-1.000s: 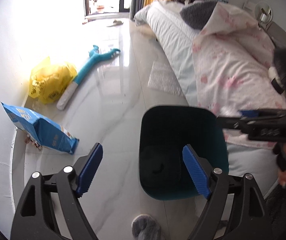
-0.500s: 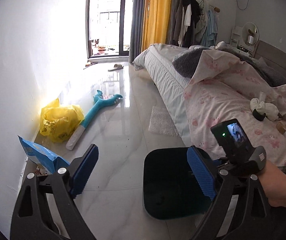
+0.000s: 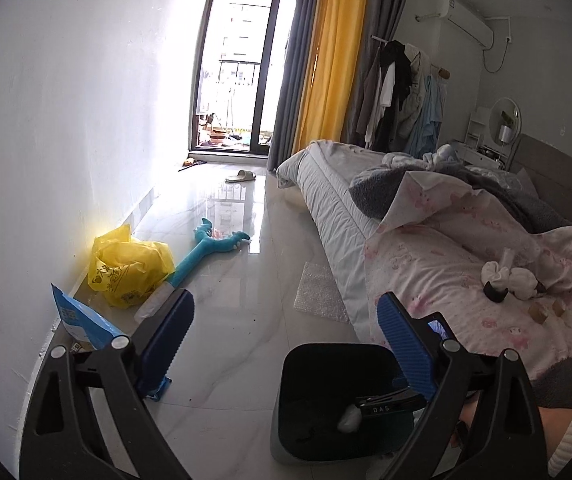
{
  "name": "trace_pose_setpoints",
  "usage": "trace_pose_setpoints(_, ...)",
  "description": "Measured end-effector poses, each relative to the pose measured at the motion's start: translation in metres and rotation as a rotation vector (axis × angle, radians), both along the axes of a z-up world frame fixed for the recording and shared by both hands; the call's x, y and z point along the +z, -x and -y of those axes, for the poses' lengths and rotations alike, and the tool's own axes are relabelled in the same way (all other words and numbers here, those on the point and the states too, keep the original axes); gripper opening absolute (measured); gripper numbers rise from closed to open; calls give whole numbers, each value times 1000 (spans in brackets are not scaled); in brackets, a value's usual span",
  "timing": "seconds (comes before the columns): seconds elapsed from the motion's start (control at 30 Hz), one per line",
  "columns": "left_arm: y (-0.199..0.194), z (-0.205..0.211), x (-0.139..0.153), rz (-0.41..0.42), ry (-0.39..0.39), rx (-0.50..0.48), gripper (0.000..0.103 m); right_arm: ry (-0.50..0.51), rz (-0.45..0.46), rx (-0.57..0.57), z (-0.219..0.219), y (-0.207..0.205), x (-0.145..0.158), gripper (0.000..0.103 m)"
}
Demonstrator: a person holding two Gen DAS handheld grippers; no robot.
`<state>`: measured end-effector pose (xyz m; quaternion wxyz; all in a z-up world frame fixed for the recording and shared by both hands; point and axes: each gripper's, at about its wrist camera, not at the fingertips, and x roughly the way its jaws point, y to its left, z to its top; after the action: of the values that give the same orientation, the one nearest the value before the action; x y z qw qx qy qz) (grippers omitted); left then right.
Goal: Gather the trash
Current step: 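Open the right tool over the teal bin to drop the bubble wrap, then move the right tool back over the bed toward the cardboard tape core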
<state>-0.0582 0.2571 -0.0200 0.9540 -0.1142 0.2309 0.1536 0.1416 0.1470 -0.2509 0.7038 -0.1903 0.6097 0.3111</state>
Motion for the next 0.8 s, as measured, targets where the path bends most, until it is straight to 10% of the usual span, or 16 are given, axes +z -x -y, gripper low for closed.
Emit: trace_pose_setpoints(0.8, -28, 52, 19, 39, -58, -79, 95, -350, 252, 10, 61, 5, 131, 83)
